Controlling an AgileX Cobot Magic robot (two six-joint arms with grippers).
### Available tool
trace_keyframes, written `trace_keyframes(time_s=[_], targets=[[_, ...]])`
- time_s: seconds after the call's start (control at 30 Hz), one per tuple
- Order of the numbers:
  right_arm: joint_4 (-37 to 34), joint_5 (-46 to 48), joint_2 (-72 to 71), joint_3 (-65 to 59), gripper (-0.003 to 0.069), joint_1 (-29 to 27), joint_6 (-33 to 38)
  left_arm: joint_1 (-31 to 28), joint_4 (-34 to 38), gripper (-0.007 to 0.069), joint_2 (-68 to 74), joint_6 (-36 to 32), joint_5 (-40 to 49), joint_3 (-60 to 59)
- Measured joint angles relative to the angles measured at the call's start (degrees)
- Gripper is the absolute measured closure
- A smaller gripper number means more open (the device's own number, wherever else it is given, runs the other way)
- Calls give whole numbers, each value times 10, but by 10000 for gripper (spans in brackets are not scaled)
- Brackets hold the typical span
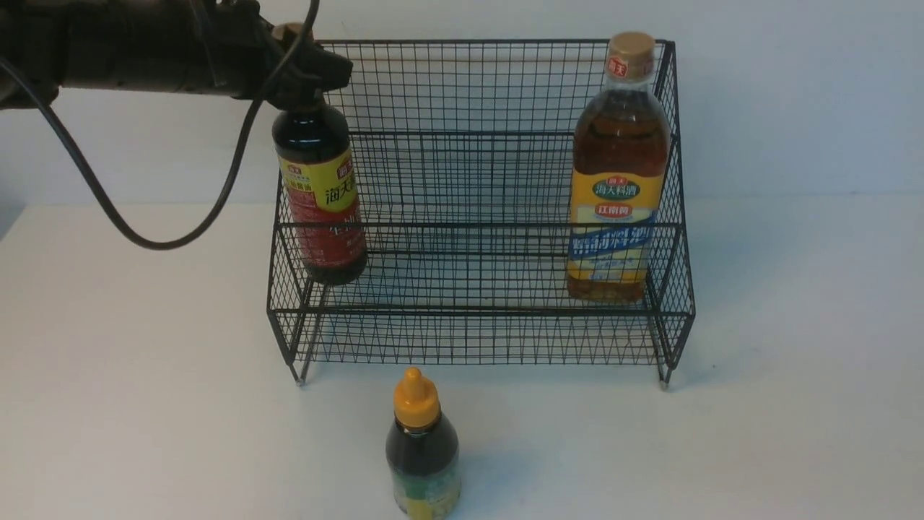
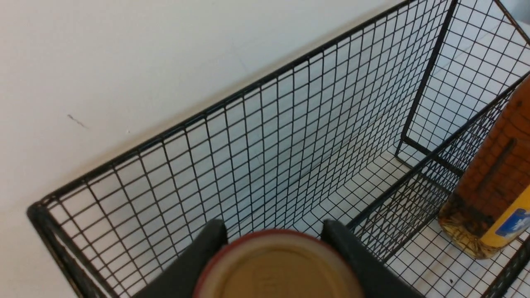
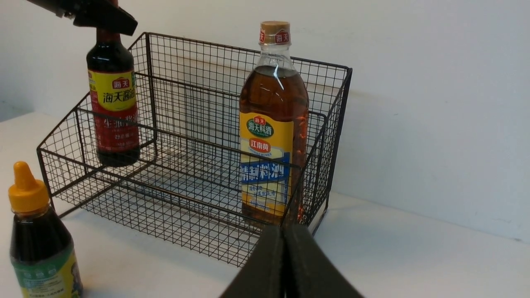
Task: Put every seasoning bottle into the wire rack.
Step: Use the left arm to put the condiment bottle back on the shelf
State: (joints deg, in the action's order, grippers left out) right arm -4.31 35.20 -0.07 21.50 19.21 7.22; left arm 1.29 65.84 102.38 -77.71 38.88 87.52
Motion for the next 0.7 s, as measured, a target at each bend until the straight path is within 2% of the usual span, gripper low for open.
trace_keyframes(time_s=[0.37, 0.63, 0.7], targets=[[0, 0, 0, 0, 673, 0, 0, 0, 2, 361, 23, 12, 2, 2], [0, 0, 0, 0, 673, 0, 0, 1, 14, 232, 21, 28, -17, 6], [1, 0, 0, 0, 673, 0, 0, 1, 14, 173, 13, 31, -17, 6]])
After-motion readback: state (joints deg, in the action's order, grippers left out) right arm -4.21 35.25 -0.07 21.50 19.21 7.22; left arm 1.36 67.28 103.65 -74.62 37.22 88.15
